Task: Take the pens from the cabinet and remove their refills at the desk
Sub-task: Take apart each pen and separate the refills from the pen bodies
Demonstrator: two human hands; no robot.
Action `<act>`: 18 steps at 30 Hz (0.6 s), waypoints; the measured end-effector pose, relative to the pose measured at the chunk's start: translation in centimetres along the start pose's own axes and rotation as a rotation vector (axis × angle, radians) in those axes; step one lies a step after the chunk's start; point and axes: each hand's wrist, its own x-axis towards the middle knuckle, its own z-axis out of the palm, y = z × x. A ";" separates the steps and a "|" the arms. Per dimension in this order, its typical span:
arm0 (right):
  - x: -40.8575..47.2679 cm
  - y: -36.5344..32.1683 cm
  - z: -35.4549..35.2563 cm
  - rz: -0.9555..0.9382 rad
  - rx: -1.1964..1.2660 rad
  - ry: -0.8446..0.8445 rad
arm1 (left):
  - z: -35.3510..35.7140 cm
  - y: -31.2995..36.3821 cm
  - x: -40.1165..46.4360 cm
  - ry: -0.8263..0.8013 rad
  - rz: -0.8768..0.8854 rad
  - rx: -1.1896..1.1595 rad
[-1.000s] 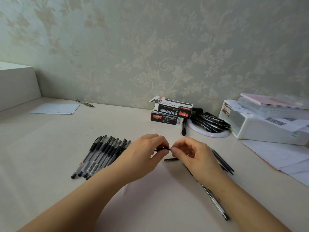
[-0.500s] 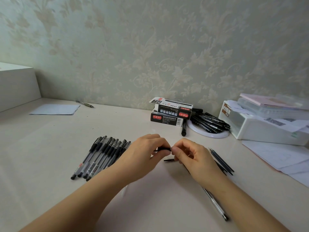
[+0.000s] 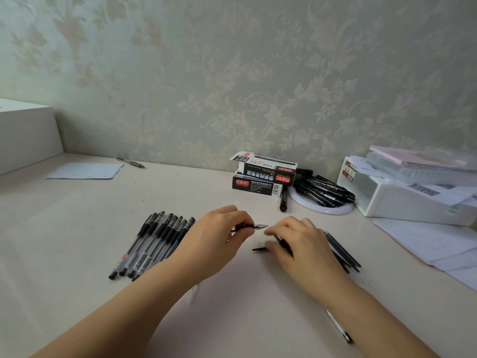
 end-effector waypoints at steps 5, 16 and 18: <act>0.0 0.0 0.2 -0.011 -0.030 -0.108 | 0.2 -0.5 -0.1 -0.059 -0.040 0.041; 0.0 0.3 -0.2 -0.017 0.028 0.025 | 0.0 -0.9 -0.1 -0.132 -0.076 0.062; 0.0 0.2 -0.1 -0.039 0.057 0.027 | 0.0 -0.7 -0.1 -0.134 -0.054 0.047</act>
